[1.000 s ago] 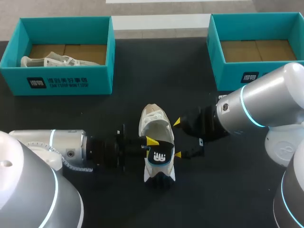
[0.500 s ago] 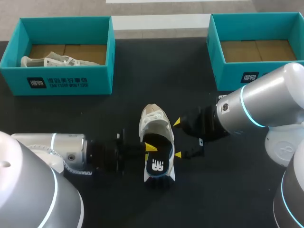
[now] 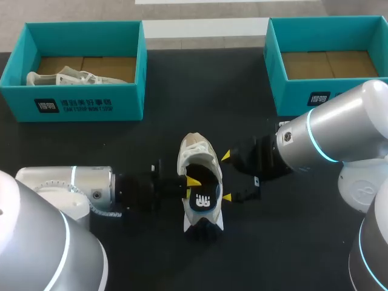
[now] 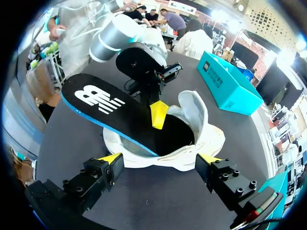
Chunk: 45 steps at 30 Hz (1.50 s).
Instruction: Take the shoe out of the shoebox, open the shoe tongue, remove and reinsert the insole, then place the shoe into the shoebox
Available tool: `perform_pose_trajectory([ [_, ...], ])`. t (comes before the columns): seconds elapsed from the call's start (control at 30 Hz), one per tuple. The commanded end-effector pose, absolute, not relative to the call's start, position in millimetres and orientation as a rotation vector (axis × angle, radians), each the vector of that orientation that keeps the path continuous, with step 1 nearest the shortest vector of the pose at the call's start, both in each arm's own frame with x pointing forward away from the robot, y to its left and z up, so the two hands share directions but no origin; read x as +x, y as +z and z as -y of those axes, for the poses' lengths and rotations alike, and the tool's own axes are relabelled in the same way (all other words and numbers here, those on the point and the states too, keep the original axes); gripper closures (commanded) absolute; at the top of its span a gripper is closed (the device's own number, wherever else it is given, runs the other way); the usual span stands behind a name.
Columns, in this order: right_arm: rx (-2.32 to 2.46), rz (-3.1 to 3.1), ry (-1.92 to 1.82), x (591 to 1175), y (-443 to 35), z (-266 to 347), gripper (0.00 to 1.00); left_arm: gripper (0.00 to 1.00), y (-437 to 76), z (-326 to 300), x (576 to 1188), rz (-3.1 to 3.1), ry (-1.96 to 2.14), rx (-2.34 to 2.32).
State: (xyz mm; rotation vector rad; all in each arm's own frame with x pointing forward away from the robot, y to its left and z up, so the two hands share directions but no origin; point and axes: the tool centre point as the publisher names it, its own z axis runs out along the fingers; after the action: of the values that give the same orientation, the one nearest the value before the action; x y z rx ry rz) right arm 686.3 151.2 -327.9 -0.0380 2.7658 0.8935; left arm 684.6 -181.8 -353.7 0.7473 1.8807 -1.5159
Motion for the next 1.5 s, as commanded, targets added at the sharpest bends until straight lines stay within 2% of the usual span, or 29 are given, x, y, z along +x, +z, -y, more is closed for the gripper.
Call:
perform_pose_trajectory([
  [0.03,-0.038,-2.764,0.894,685.2,-328.5,-150.8,0.00,0.76,-353.0,182.4,682.9,-1.879,-1.513,0.744],
  [0.2,-0.038,-2.764,0.894,685.2,-328.5,-150.8,0.00,0.71,-337.3,177.9,675.9,-1.844,-1.509,0.747],
  [0.47,-0.038,-2.764,0.894,685.2,-328.5,-150.8,0.00,0.75,-313.9,175.6,668.4,-1.797,-1.491,0.777],
  [0.57,-0.038,-2.764,0.894,685.2,-328.5,-150.8,0.00,0.81,-309.8,178.2,664.2,-1.786,-1.498,0.791],
  [0.67,-0.038,-2.764,0.894,685.2,-328.5,-150.8,0.00,0.83,-309.5,181.2,661.6,-1.783,-1.506,0.808],
  [0.73,-0.038,-2.764,0.894,685.2,-328.5,-150.8,0.00,0.89,-311.4,182.8,660.9,-1.788,-1.515,0.807],
  [0.8,-0.038,-2.764,0.894,685.2,-328.5,-150.8,0.00,0.99,-313.6,184.4,659.4,-1.794,-1.517,0.816],
  [0.83,-0.038,-2.764,0.894,685.2,-328.5,-150.8,0.00,1.00,-315.0,184.8,658.8,-1.798,-1.518,0.819],
  [1.5,-0.038,-2.764,0.894,685.2,-328.5,-150.8,0.00,1.00,-358.9,178.5,685.6,-1.915,-1.446,0.812],
])
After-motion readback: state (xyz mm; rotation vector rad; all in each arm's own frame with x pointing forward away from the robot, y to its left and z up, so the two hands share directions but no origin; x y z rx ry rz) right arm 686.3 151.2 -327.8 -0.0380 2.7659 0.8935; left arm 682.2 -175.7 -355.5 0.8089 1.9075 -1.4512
